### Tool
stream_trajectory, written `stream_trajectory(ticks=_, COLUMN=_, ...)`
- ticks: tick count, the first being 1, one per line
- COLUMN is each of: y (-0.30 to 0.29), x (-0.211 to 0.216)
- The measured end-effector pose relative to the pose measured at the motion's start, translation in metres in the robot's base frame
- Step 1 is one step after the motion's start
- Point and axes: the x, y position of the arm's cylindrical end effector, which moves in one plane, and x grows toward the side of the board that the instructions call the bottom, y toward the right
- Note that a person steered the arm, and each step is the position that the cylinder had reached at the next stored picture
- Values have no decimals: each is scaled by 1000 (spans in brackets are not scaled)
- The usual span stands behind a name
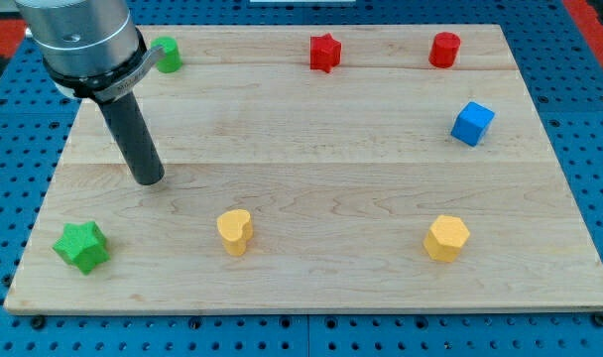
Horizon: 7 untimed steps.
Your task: Move red star slightly left
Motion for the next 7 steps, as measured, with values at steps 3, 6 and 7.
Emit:
stream_trajectory(ticks=3, y=79, x=-68)
stream_trajectory(ticks=6, y=210, x=-92)
stream_trajectory(ticks=7, y=212, x=-93)
